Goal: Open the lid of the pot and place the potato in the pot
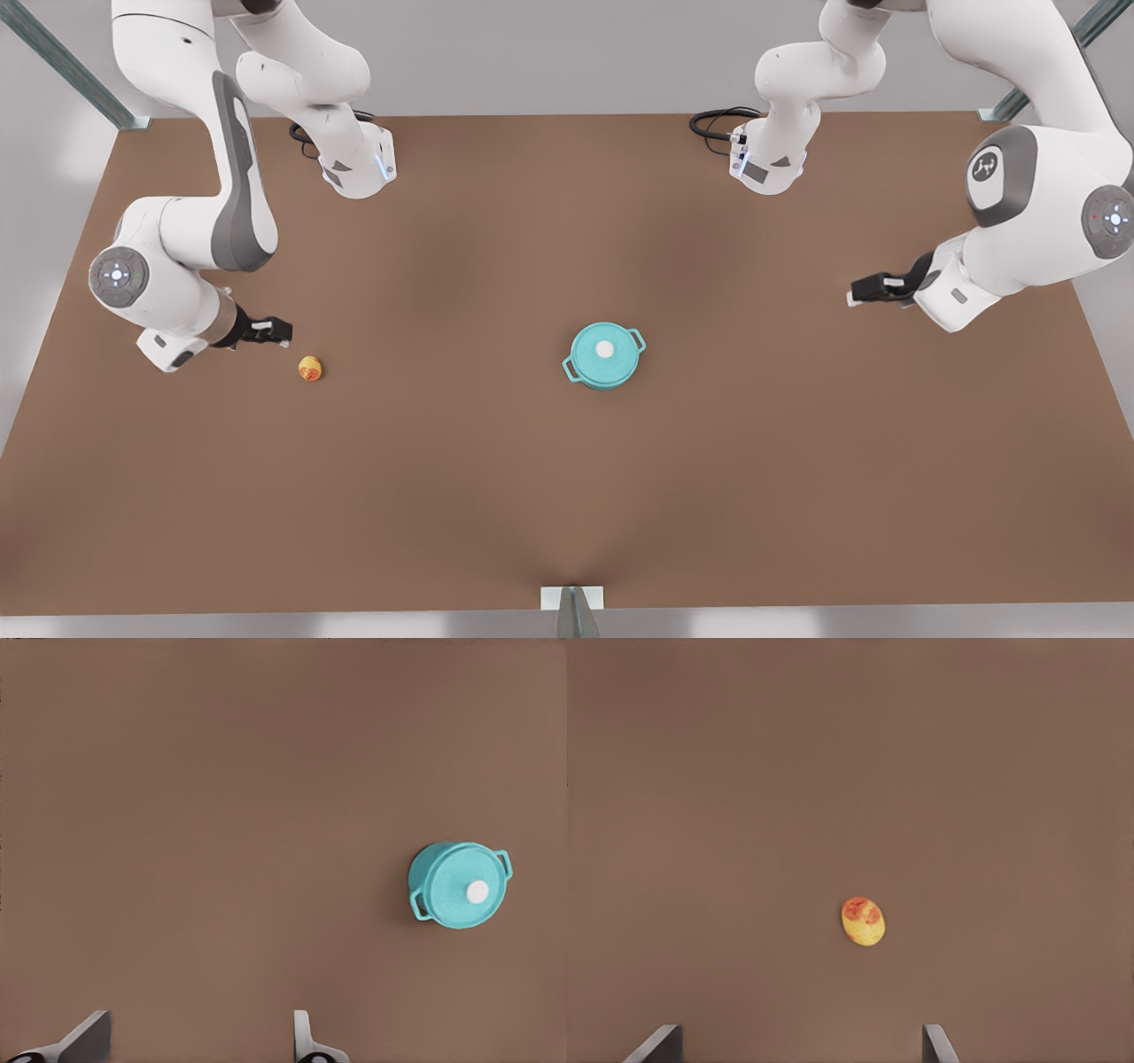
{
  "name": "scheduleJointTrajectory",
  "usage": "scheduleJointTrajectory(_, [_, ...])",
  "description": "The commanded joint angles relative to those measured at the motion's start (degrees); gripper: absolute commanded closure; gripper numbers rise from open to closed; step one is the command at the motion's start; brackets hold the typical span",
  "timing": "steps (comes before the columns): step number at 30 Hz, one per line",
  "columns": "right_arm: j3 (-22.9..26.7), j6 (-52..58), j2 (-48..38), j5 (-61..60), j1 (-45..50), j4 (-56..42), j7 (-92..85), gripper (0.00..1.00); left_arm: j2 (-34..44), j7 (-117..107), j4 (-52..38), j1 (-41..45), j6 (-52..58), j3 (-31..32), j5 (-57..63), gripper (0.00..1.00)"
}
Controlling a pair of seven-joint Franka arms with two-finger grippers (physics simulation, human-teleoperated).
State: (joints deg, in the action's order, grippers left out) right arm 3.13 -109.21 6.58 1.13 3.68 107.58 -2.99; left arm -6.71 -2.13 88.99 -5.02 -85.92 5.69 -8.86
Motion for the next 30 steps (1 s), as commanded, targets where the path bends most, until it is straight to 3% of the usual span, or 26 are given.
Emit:
scheduleJointTrajectory(1, [0.0, -6.1, -0.1, 1.0, -0.8, 0.0, 2.6, 0.0, 0.0, -1.1, 0.0, -0.4, -1.6, 0.4, 0.4, 0.0])
scheduleJointTrajectory(4, [0.0, -5.4, 0.0, 1.2, -0.7, 0.1, 1.9, 0.0, -1.6, -1.1, -2.6, 0.4, -1.3, 1.3, 0.6, 0.0])
scheduleJointTrajectory(5, [-0.1, -5.3, 0.0, 1.3, -0.3, 0.1, -0.3, 0.0, -2.0, -8.0, -2.6, 2.3, -2.1, 4.2, 2.4, 0.0])
scheduleJointTrajectory(8, [0.0, -5.2, 1.0, 5.3, 1.7, 0.0, -8.2, 0.0, -4.3, -29.8, -0.1, 16.1, -7.9, 4.6, 3.1, 0.0])
scheduleJointTrajectory(11, [0.1, -5.0, 2.1, 4.7, 1.9, -0.3, -17.0, 0.0, -11.6, -49.8, -1.0, 35.8, -16.9, 4.5, 7.3, 0.0])
scheduleJointTrajectory(12, [0.2, -3.6, 3.2, 4.3, 1.8, -0.4, -17.0, 0.04, -12.7, -49.3, -1.2, 36.4, -17.2, 4.5, 6.8, 0.0])
scheduleJointTrajectory(16, [0.2, -4.6, 3.6, 3.9, 1.5, 0.6, -17.1, 0.0, -22.4, -49.2, -3.9, 38.4, -27.1, 4.5, 9.0, 0.0])
scheduleJointTrajectory(19, [0.5, -15.1, 3.7, 4.0, 1.3, 7.6, -17.7, 0.0, -26.4, -50.8, -4.1, 38.4, -33.0, 4.2, 10.9, 0.0])
scheduleJointTrajectory(30, [1.6, -30.6, 9.9, 4.1, 1.2, 14.6, -17.7, 0.0, -31.6, -50.3, -2.3, 36.3, -38.8, 4.0, 15.3, 0.0])
